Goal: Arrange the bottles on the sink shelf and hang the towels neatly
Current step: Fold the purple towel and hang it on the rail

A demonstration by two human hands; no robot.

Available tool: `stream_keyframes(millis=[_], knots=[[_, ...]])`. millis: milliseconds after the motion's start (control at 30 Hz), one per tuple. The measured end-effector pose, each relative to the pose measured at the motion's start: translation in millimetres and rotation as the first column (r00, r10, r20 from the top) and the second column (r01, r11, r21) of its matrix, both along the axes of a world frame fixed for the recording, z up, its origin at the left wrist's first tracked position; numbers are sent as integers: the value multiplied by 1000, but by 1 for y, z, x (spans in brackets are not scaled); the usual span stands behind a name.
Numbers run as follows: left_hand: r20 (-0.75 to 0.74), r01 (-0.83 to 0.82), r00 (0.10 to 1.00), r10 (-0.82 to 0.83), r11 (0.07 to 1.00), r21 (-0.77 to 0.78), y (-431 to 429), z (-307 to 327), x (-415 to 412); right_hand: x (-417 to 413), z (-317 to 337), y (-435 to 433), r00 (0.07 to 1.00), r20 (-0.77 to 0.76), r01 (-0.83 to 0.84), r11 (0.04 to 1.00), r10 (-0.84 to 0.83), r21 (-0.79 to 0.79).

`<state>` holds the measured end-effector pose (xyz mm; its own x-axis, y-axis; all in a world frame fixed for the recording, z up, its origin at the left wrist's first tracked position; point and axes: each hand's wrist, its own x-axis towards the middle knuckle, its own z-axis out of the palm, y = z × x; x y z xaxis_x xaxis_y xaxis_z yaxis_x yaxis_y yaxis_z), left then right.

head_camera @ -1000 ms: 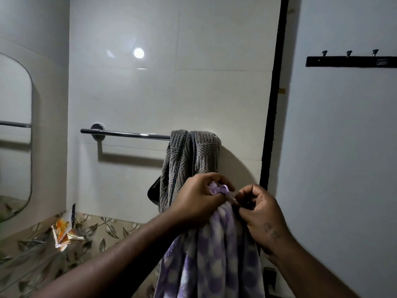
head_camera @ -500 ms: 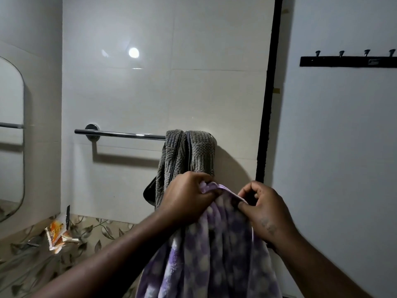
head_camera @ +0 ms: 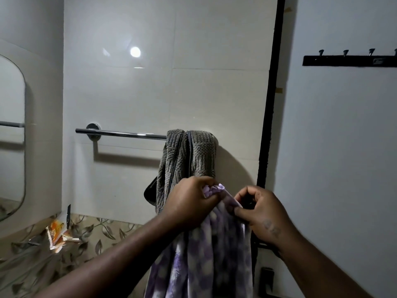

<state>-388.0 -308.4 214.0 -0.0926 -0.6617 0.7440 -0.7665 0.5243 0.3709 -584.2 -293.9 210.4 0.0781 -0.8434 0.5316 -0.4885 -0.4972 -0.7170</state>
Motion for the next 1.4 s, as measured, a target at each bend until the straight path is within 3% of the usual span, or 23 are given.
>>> stream_keyframes(millis=[67, 133, 233, 367, 467, 600, 767, 833, 1000, 1167, 1267, 1400], knots=[[-63, -68, 996, 69, 998, 14, -5, 0, 9, -5, -3, -2, 991, -77, 102, 993, -105, -52], [-39, -52, 998, 55, 995, 90, -6, -1, 12, -2, -3, -2, 986, -40, 156, 980, -162, -122], [70, 89, 992, -104, 976, 197, 0, -3, 0, 12, -3, -1, 995, 76, 71, 988, -61, -141], [77, 174, 979, -189, 971, 163, -1, -2, 0, 16, 0, -7, 970, 238, -10, 991, 42, -133], [73, 85, 993, -94, 990, 112, 0, -1, 5, 8, 2, -6, 991, 117, -49, 995, 58, -82], [-57, 1, 998, 3, 997, 74, -6, -2, 16, -3, -3, -7, 998, -47, -44, 998, 47, 55], [78, 91, 991, -105, 982, 164, -2, -8, 1, 16, -7, -10, 989, 118, -91, 996, 91, -10], [68, 135, 987, -147, 978, 158, -2, -9, -4, 26, -7, -11, 968, 212, -140, 990, 137, 0], [78, -14, 997, 6, 995, 94, -2, -4, 3, 16, -10, -12, 919, 356, -184, 983, 170, 6], [-4, -94, 995, 95, 993, 69, -6, -1, 18, -3, -21, -10, 949, 191, -298, 911, 251, 285], [-5, -124, 992, 125, 990, 70, -7, -1, 19, -8, -27, -11, 955, 174, -281, 916, 239, 287], [-12, -179, 984, 180, 983, 50, -5, 1, 19, -12, -27, -8, 941, 314, -215, 939, 125, 270]])
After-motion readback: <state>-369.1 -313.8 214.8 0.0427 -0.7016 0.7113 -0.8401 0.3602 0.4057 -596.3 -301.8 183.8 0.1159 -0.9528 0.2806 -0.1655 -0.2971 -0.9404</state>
